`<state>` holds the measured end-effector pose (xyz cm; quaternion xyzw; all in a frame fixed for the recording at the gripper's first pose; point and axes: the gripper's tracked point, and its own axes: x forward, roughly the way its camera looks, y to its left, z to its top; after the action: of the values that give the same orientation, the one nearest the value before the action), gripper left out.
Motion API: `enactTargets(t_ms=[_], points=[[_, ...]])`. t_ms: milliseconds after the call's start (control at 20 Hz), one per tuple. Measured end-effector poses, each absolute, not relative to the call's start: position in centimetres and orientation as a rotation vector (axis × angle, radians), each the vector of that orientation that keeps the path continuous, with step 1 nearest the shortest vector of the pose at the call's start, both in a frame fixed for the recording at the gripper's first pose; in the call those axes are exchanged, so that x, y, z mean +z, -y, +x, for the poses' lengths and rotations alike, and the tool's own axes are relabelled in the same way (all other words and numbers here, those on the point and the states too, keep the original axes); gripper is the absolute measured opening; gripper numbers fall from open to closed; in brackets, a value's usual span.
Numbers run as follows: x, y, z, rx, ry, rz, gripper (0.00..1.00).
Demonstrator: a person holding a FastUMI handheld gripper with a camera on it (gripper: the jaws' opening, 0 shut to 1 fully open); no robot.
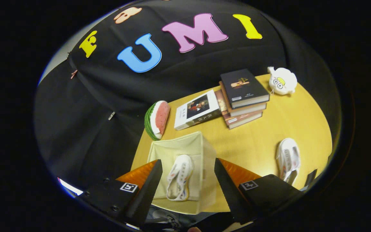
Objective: Open the storage box then place both shoes into the box .Put the left shoe in first, then the right shoe, with the right side of both shoes facing outward in a uniform manner.
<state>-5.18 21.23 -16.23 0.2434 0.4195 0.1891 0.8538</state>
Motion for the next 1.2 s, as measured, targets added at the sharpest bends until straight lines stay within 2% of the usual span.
enactTargets(t_ms=[250, 500, 850, 1050, 1150, 1200], points=[[-22.4, -10.1, -6.4, 0.295, -0.842, 0.272, 0.99], [-30.8, -0.7, -9.5, 0.178, -0.906, 0.053, 0.99], [-40.9, 1.6, -12.2, 0.172, -1.077, 0.083, 0.95], [-43.0, 0.4, -9.6, 0.167, -1.057, 0.170, 0.89], [-43.8, -0.1, -7.7, 0.130, -1.029, 0.222, 0.85], [-43.7, -0.9, -7.2, 0.131, -1.026, 0.264, 0.76]])
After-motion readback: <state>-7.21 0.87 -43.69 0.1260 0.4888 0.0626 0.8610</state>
